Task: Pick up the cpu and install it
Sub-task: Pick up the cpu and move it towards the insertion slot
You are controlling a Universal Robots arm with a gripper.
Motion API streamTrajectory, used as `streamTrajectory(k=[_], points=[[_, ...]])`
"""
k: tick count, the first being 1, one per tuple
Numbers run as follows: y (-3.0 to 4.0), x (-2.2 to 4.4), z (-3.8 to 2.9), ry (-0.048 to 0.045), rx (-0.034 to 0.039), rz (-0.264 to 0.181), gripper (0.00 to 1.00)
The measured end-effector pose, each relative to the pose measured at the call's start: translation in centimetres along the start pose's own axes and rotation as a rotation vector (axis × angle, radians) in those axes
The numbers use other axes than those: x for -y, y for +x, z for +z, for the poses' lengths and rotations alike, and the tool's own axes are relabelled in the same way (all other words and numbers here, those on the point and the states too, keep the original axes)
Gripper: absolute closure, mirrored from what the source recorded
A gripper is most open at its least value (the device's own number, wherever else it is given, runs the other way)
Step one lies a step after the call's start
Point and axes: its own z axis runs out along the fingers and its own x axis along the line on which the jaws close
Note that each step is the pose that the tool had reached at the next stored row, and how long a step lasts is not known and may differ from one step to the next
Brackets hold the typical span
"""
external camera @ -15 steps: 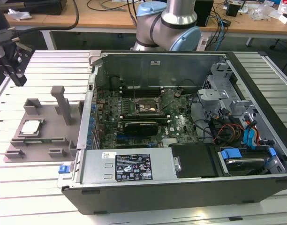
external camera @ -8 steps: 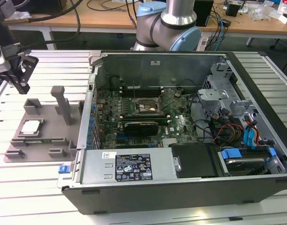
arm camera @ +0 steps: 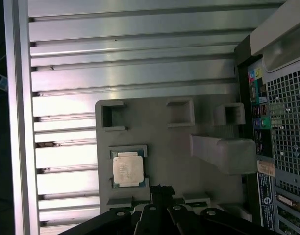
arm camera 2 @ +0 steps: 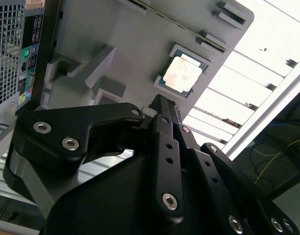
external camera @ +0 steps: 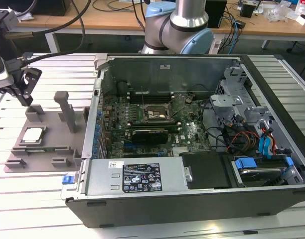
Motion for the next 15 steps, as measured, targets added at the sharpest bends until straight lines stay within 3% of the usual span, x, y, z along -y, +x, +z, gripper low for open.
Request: streamTrajectory(k=[10, 15], points=[[0.00, 0.01, 0.13, -0.0001, 0.0001, 0.000, 0.89], [0.18, 0.03, 0.82, 0.0000, 0.0000, 0.000, 0.89]])
